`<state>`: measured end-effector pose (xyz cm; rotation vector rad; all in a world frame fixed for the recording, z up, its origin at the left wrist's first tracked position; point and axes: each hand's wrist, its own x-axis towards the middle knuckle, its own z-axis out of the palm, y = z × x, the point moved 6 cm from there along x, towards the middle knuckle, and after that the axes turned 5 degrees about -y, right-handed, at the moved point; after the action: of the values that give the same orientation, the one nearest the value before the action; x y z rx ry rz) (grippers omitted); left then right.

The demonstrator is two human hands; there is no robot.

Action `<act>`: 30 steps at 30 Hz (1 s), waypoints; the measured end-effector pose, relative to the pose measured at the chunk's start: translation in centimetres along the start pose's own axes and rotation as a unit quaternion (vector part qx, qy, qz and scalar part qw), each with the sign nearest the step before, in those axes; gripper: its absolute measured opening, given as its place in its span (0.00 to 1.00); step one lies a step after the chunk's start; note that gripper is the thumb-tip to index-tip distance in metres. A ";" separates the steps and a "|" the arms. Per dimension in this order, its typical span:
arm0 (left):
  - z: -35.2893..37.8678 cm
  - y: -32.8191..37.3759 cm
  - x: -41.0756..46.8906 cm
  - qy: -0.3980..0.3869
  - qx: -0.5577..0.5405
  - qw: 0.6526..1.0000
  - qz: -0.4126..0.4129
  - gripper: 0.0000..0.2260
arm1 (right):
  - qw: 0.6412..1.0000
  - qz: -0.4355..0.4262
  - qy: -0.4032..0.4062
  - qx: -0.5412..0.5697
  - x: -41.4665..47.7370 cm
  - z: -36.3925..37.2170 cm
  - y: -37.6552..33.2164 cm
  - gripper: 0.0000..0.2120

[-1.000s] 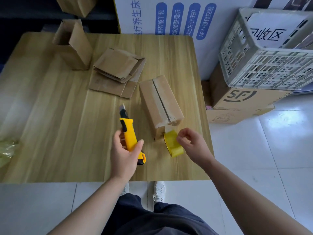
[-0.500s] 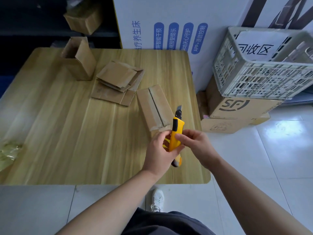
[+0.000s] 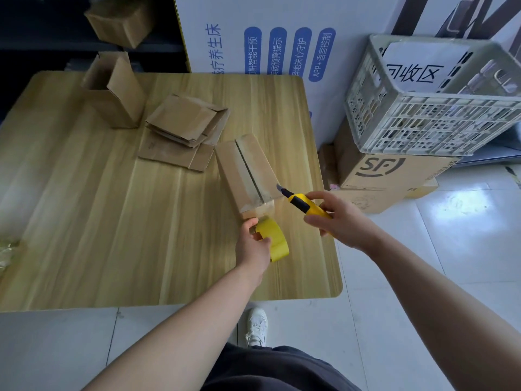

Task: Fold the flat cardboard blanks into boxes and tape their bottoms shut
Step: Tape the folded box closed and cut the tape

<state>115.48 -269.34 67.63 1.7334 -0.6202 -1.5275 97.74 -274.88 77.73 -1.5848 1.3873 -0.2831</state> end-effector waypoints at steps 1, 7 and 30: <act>-0.1 0.2 0.1 -0.001 0.009 1.000 0.003 0.20 | 1.000 -0.014 -0.014 -0.008 -0.1 -0.2 -0.2 0.15; -0.8 1.5 0.4 0.013 0.038 0.999 -0.004 0.06 | 0.955 -0.073 -0.052 -0.281 0.3 -0.3 -2.4 0.14; -3.8 5.1 2.2 0.007 0.216 0.975 0.048 0.08 | 0.942 0.088 -0.113 -0.304 2.7 5.5 4.3 0.14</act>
<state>120.10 -273.38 70.31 1.9942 -1.0773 -1.3811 99.82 -273.90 70.56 -1.8909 1.4986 0.4707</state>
